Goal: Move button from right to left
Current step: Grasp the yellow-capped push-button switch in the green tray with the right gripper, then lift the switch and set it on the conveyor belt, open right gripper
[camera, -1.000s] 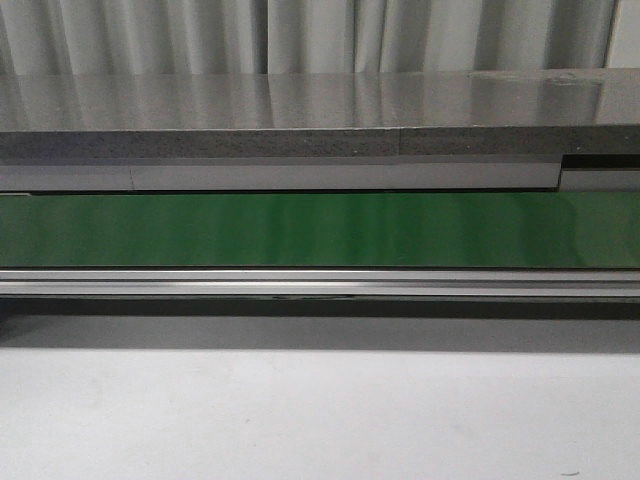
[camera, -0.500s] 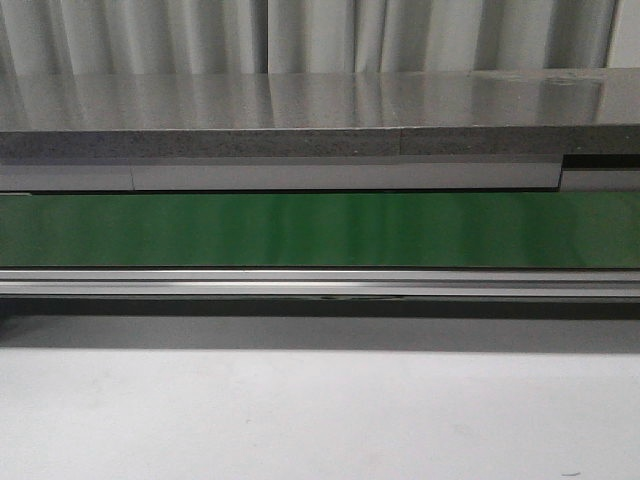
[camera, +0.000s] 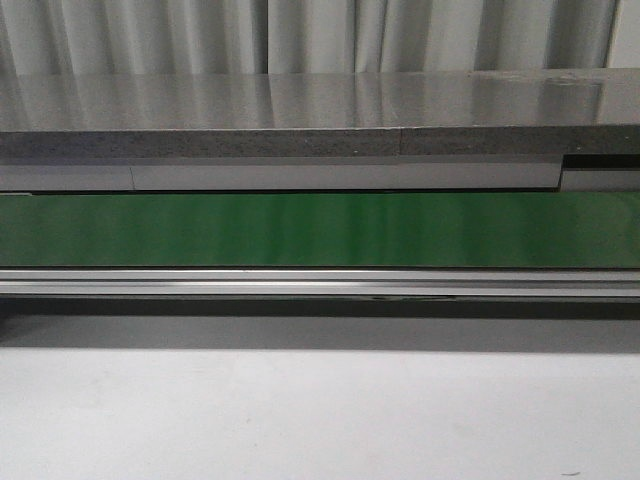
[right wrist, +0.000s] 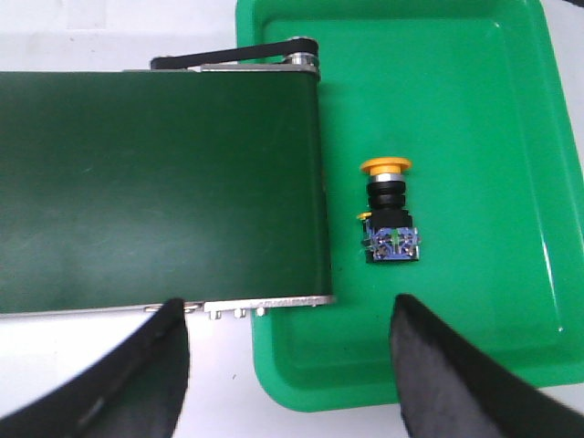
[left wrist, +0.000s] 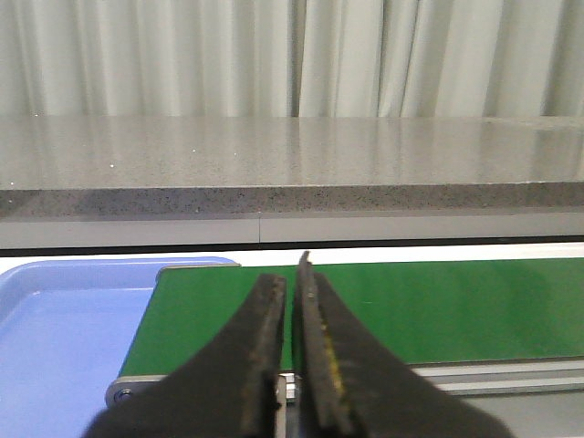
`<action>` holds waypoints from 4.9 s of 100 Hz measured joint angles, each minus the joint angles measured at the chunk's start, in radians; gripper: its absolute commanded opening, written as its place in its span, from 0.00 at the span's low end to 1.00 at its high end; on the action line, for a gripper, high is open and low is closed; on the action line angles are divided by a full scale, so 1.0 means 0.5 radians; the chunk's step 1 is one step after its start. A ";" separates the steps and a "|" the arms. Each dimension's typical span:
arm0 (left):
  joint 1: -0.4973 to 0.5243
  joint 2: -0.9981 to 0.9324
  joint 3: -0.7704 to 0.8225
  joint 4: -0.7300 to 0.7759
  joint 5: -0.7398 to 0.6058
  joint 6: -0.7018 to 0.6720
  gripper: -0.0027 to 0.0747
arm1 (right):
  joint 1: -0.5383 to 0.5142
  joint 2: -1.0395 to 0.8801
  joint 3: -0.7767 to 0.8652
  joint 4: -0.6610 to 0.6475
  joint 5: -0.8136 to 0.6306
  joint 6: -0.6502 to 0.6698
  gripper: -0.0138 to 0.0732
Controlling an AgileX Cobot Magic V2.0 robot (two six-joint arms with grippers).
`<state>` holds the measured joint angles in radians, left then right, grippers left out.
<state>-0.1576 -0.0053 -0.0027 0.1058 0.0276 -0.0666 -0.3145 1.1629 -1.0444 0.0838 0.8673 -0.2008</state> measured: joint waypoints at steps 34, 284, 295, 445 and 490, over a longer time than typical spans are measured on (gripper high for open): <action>0.000 0.000 0.000 0.000 0.000 0.000 0.04 | -0.389 0.515 -0.161 0.271 -0.077 -0.415 0.67; 0.000 0.000 0.000 0.000 0.000 0.000 0.04 | -0.500 1.168 -0.344 0.498 -0.260 -0.834 0.46; 0.000 0.000 0.000 0.000 0.000 0.000 0.04 | -0.483 1.052 -0.344 0.555 -0.203 -0.834 0.46; 0.000 0.000 0.000 0.000 0.000 0.000 0.04 | -0.098 0.866 -0.103 0.672 -0.260 -0.816 0.81; 0.000 0.000 0.000 0.000 0.000 0.000 0.04 | 0.240 0.345 -0.019 0.725 -0.487 -0.825 0.80</action>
<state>-0.1576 -0.0053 -0.0027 0.1058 0.0276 -0.0666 -0.1945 1.3354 -1.0541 0.4461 0.6239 -0.6133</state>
